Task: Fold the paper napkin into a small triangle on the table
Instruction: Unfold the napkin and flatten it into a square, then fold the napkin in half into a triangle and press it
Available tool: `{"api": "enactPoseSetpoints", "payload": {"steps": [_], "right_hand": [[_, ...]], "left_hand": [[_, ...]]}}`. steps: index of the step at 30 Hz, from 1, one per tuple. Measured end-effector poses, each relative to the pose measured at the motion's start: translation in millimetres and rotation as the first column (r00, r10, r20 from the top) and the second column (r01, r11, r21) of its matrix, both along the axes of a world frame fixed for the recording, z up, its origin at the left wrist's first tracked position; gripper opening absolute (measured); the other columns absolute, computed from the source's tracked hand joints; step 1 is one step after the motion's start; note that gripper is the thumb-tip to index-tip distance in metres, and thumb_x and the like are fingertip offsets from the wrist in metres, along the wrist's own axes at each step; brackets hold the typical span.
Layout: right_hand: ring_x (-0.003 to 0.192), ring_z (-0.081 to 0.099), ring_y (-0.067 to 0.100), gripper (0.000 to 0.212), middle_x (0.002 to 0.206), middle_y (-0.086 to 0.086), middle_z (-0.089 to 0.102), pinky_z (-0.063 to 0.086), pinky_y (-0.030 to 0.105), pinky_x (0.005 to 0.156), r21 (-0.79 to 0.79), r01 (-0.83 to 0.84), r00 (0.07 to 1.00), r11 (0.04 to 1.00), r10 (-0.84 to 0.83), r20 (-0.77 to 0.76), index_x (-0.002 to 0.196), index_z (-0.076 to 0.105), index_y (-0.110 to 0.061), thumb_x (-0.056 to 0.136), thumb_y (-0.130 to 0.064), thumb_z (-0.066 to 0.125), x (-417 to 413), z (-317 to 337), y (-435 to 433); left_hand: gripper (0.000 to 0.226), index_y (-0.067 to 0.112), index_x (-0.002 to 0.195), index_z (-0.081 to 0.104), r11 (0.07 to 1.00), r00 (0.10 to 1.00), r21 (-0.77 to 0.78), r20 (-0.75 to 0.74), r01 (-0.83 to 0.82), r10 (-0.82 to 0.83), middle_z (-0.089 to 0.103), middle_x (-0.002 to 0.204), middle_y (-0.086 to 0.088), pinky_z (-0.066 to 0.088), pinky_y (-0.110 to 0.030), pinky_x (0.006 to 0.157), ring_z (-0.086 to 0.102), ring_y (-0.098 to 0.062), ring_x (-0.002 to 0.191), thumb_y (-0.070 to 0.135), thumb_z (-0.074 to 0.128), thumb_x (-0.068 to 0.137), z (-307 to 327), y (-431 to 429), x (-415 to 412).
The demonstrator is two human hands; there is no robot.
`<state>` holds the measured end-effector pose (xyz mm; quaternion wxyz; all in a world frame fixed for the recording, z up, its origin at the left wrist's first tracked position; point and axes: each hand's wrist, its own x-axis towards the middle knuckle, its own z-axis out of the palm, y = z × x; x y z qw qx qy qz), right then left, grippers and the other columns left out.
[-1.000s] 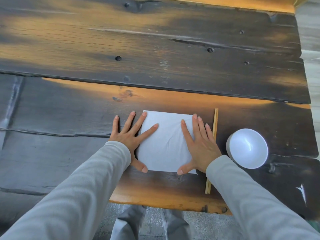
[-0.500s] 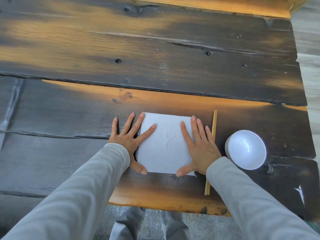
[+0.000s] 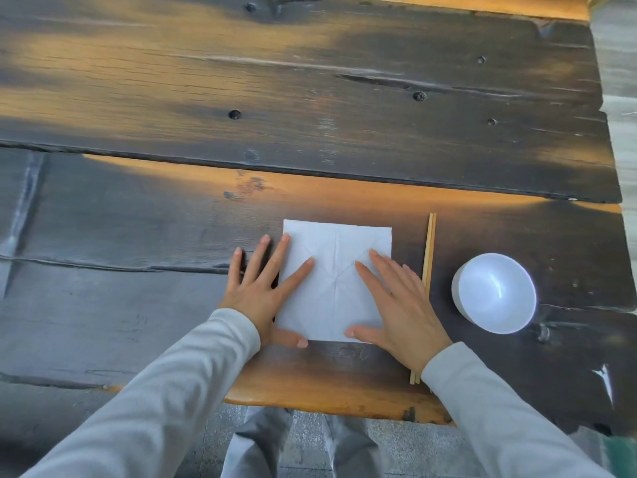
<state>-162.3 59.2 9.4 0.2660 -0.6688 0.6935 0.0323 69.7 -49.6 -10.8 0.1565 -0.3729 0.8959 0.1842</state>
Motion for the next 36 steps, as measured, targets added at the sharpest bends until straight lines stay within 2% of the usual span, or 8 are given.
{"api": "enactPoseSetpoints", "payload": {"steps": [2,5,11,14,17,25,31,36], "right_hand": [[0.139,0.043,0.035,0.084,0.154,0.012,0.044,0.032,0.046,0.116,-0.083,0.068,0.997,0.994,-0.065,0.039,0.146,0.05,-0.013,0.078,-0.05,0.081,-2,0,5],[0.114,0.06,0.026,0.059,0.127,0.006,0.063,0.05,0.04,0.098,-0.148,0.169,0.985,0.974,-0.161,0.066,0.129,0.064,-0.015,0.081,-0.045,0.081,-1,-3,14],[0.109,0.058,0.027,0.054,0.125,0.006,0.063,0.053,0.045,0.094,-0.169,0.309,0.951,0.936,-0.302,0.063,0.136,0.061,-0.011,0.093,-0.042,0.069,15,-5,18],[0.119,0.054,0.03,0.064,0.139,0.007,0.057,0.042,0.048,0.101,-0.176,0.254,0.965,0.951,-0.262,-0.023,0.146,0.052,-0.016,0.094,-0.051,0.061,26,-8,12],[0.136,0.046,0.029,0.068,0.151,0.006,0.049,0.026,0.056,0.114,-0.19,0.216,0.967,0.958,-0.237,-0.094,0.151,0.045,-0.02,0.095,-0.058,0.053,24,-10,-1],[0.156,0.012,0.024,0.075,0.169,-0.001,0.022,-0.01,0.059,0.122,-0.115,0.047,0.997,0.992,-0.053,-0.051,0.158,0.023,-0.027,0.097,-0.065,0.04,-1,-23,-56],[0.126,0.042,0.019,0.056,0.134,0.005,0.061,0.027,0.038,0.111,-0.303,0.081,0.987,0.949,-0.034,0.158,0.129,0.065,-0.018,0.084,-0.051,0.072,3,-22,-25],[0.103,0.051,0.011,0.04,0.106,-0.006,0.065,0.033,0.027,0.095,-0.229,0.003,0.969,0.973,0.054,0.242,0.109,0.069,-0.024,0.082,-0.052,0.074,6,-26,5]], "left_hand": [[0.09,0.028,0.143,0.047,0.994,0.965,-0.1,-0.264,-0.034,0.007,0.041,0.154,-0.017,0.027,-0.061,0.111,0.043,-0.043,0.138,0.065,0.075,0.066,1,15,3],[0.062,0.023,0.118,0.071,0.994,0.934,-0.099,-0.358,-0.038,0.0,0.062,0.136,-0.008,0.032,-0.047,0.101,0.06,-0.032,0.121,0.064,0.067,0.072,0,42,4],[0.038,0.019,0.119,0.07,0.984,0.902,-0.176,-0.429,-0.036,-0.043,0.059,0.141,-0.007,0.035,-0.046,0.096,0.059,-0.029,0.125,0.04,0.054,0.092,2,25,-10],[0.05,0.02,0.144,0.051,0.975,0.969,-0.197,-0.2,0.108,-0.147,0.035,0.159,-0.009,0.032,-0.059,0.107,0.036,-0.036,0.144,0.03,0.055,0.094,4,-13,-23],[0.061,0.032,0.158,0.011,0.966,0.977,-0.164,0.113,0.198,-0.181,-0.001,0.168,-0.002,0.0,-0.066,0.116,0.001,-0.033,0.153,0.052,0.02,0.101,-4,-32,-26],[0.072,0.025,0.15,0.041,0.973,0.998,-0.231,0.062,-0.001,0.016,0.04,0.156,-0.013,0.01,-0.072,0.112,0.032,-0.042,0.145,0.067,0.034,0.092,-11,6,-5],[0.07,0.026,0.152,0.037,0.962,0.998,-0.267,-0.046,-0.053,0.042,0.036,0.16,-0.008,0.009,-0.071,0.114,0.032,-0.038,0.146,0.066,0.032,0.094,-16,7,-4],[0.062,0.024,0.147,0.046,0.956,0.992,-0.293,-0.108,0.031,-0.065,0.042,0.156,-0.009,0.021,-0.069,0.111,0.044,-0.032,0.14,0.059,0.038,0.096,-20,4,-4]]}}
